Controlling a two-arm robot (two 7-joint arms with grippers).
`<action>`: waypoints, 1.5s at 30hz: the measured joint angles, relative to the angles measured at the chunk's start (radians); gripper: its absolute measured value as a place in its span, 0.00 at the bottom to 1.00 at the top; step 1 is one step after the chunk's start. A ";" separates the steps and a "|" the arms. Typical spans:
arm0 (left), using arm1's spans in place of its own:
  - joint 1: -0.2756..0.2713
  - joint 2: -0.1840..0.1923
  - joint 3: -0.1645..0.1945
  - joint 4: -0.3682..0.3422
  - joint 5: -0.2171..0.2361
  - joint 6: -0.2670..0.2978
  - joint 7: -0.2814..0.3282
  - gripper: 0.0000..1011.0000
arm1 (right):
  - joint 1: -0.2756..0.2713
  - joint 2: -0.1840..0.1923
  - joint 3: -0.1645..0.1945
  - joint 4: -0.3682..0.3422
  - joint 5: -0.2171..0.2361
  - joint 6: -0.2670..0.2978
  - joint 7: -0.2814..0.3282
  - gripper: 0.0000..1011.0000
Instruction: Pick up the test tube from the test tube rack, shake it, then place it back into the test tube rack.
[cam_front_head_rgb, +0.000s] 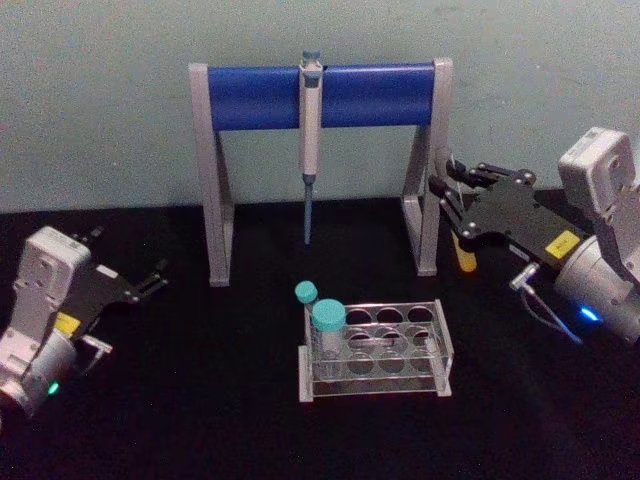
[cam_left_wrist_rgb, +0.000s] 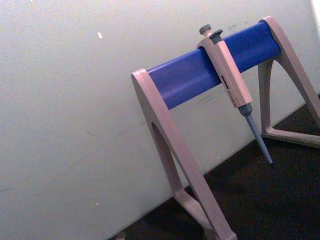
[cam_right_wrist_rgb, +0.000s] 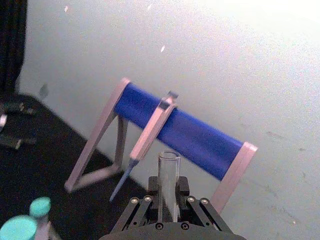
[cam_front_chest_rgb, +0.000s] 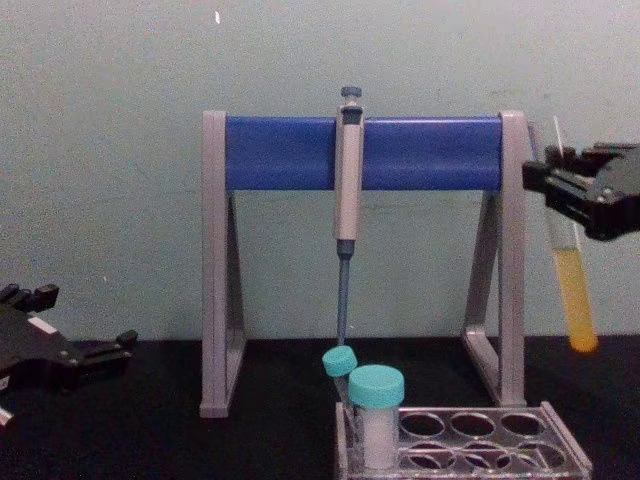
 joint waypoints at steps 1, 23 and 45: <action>0.000 0.000 0.000 0.000 0.000 0.000 0.000 0.99 | 0.004 -0.022 0.006 0.016 0.007 -0.019 -0.002 0.22; 0.000 0.000 0.000 0.000 0.000 0.000 0.000 0.99 | 0.046 -0.103 0.038 0.156 0.436 -0.046 0.371 0.22; 0.000 0.000 0.000 0.000 0.000 0.000 0.000 0.99 | 0.018 0.005 0.020 0.042 0.212 -0.027 0.129 0.22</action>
